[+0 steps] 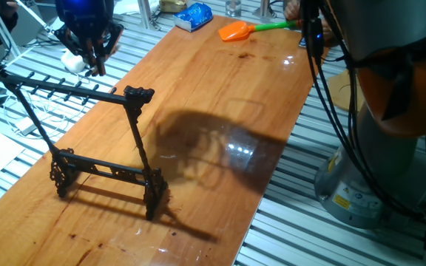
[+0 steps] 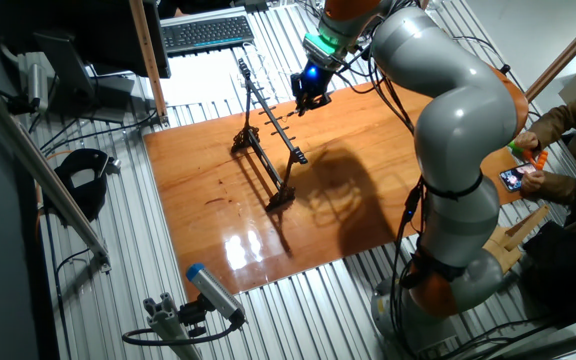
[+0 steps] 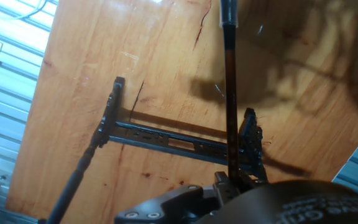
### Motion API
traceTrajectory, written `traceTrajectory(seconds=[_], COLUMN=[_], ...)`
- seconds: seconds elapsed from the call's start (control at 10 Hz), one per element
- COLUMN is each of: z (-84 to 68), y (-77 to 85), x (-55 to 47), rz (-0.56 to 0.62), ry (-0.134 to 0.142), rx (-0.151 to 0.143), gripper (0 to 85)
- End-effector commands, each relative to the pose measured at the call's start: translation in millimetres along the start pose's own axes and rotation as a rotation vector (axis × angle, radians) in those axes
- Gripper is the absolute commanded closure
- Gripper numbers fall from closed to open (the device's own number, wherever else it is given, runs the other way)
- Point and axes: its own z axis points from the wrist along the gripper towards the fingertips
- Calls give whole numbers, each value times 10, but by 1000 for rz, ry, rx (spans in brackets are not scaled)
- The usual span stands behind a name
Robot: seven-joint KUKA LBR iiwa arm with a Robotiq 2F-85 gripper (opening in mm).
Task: Place the brush on the pen rack
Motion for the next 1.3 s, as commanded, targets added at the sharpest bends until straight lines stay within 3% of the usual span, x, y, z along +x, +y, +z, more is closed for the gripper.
traceTrajectory(seconds=[0.0,0.2,1.2], z=[1,20,169], y=[3,11,22], x=[-4,-3,37], rz=[5,47,68], ry=[-1,6,-6], rx=[-3,-29,-42], gripper=[850,850,850])
